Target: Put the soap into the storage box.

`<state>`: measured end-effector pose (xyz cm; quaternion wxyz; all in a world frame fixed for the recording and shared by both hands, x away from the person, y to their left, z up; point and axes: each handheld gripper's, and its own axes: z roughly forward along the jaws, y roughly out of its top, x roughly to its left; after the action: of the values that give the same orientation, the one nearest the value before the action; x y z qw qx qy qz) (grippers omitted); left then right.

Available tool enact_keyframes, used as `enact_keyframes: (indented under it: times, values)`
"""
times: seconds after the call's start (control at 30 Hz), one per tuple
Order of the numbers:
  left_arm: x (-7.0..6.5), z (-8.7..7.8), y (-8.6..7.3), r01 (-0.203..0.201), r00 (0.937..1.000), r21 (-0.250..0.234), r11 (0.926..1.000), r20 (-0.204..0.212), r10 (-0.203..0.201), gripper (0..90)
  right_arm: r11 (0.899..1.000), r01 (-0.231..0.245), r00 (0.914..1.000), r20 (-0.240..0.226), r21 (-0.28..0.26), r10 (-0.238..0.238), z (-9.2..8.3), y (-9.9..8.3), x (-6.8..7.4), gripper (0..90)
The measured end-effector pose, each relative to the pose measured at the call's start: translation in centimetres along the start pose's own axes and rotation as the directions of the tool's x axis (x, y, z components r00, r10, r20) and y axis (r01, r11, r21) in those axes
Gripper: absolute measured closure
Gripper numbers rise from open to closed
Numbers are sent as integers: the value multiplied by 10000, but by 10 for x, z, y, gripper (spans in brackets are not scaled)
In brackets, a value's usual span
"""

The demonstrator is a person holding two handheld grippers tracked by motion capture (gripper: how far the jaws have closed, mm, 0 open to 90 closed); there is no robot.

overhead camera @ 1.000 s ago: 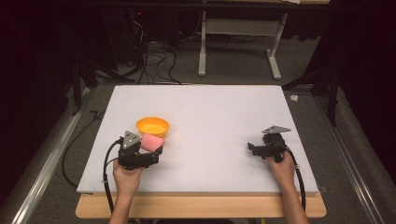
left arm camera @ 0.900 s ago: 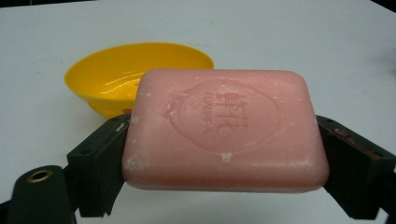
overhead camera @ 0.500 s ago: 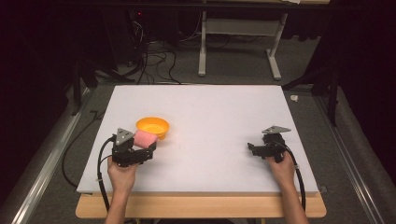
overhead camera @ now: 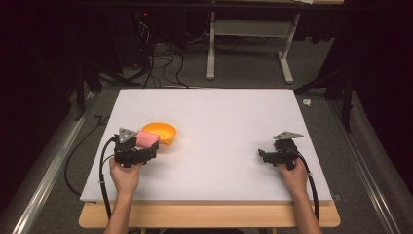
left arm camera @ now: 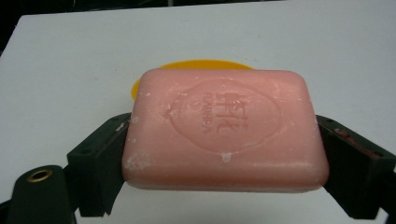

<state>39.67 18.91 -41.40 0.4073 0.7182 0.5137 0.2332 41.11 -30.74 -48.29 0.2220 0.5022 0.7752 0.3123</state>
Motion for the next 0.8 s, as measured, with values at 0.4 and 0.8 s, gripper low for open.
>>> enact_keyframes:
  times: [0.4, 0.8]
  values:
    - [-1, 21, 16, -137, 9999, 192, 9997, 39, 136, 138, 10000, -7, 10000, -20, 11, 7, 0, 0, 0, 175]
    - [-3, 44, 27, -249, 9997, 486, 9985, -43, 251, 138, 10000, -28, 10000, -7, 12, 28, 0, 0, 0, 175]
